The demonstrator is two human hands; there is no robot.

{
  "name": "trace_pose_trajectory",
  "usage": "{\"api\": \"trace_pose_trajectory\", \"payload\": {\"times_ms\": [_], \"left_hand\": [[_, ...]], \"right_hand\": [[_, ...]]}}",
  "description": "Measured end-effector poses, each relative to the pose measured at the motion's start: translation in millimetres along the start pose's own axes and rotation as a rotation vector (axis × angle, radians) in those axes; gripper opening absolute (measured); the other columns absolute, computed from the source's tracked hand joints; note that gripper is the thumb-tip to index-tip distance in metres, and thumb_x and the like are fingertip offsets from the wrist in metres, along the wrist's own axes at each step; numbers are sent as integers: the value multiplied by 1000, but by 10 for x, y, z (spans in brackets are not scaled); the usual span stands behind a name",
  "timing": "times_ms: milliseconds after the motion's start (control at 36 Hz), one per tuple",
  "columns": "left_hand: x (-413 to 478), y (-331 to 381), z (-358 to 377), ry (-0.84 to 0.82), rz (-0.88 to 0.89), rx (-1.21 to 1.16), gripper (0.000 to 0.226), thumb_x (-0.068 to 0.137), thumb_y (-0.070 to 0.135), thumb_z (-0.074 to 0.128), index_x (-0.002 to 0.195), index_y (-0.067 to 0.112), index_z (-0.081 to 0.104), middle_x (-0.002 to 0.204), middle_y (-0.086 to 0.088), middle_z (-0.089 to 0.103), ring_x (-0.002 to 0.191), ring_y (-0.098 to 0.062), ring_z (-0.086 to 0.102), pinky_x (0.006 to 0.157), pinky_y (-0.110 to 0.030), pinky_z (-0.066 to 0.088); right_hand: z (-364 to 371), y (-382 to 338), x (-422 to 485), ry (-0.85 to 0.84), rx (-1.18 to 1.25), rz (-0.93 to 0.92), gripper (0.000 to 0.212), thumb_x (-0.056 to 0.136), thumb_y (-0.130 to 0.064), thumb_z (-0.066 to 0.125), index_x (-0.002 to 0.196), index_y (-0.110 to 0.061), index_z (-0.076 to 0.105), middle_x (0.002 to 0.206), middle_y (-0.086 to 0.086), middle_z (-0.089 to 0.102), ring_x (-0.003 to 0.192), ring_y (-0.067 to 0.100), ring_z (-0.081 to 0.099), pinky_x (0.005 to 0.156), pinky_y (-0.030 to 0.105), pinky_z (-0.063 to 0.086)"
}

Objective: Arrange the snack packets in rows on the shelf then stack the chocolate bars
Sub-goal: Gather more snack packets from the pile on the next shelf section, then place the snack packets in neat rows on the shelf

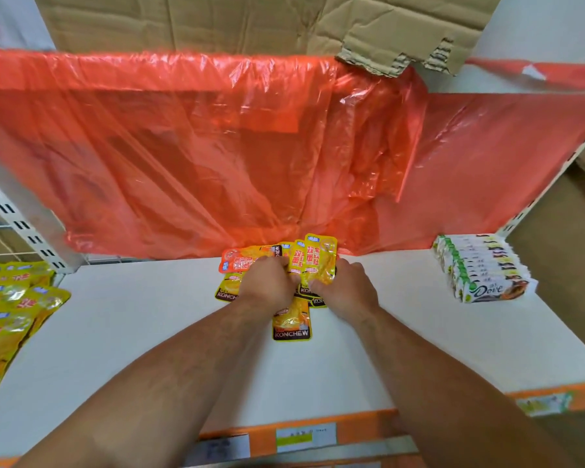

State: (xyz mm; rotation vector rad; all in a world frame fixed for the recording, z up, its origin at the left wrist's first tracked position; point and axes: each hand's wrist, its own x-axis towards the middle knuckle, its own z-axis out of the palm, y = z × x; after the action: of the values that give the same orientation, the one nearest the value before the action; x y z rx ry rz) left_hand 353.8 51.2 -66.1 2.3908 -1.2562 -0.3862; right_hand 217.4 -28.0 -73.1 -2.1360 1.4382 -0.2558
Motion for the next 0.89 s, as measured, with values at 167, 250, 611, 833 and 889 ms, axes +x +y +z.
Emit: {"api": "trace_pose_trajectory", "payload": {"times_ms": [167, 250, 611, 833, 889], "left_hand": [[-112, -95, -69, 9, -3, 66, 22, 89, 40, 59, 79, 21, 54, 93, -10, 68, 93, -33, 63, 72, -33, 47], [-167, -118, -74, 33, -23, 82, 19, 88, 35, 58, 82, 17, 62, 92, -10, 69, 92, -34, 65, 74, -34, 51], [-413, -200, -188, -2, -186, -168, 24, 82, 17, 60, 105, 11, 56, 103, -9, 64, 92, -29, 58, 70, -30, 41], [-404, -276, -317, 31, -205, -479, 12, 92, 14, 48, 84, 11, 57, 90, -12, 65, 87, -32, 60, 67, -31, 40], [-411, -328, -359, 38, -244, -571, 15, 92, 14, 52, 77, 14, 54, 86, -11, 64, 84, -31, 60, 67, -32, 42]], "right_hand": [[-24, -40, -63, -23, -50, 7, 67, 75, -49, 71, 133, -24, 48, 123, 8, 52, 112, 30, 59, 88, 38, 52], [-33, -53, -84, -6, -25, 1, 62, 75, -37, 70, 132, -22, 50, 123, 8, 59, 111, 30, 60, 87, 37, 53], [13, -254, -306, -66, -97, -118, 38, 75, -16, 62, 110, -30, 57, 99, -1, 68, 98, 29, 63, 71, 29, 44], [-34, -456, -424, 36, 179, -41, 20, 75, -21, 70, 64, -17, 54, 65, -4, 57, 66, 18, 53, 57, 29, 38], [-71, -509, -448, 38, 214, -19, 22, 76, -20, 72, 61, -18, 56, 61, -7, 58, 61, 11, 53, 56, 26, 37]]}}
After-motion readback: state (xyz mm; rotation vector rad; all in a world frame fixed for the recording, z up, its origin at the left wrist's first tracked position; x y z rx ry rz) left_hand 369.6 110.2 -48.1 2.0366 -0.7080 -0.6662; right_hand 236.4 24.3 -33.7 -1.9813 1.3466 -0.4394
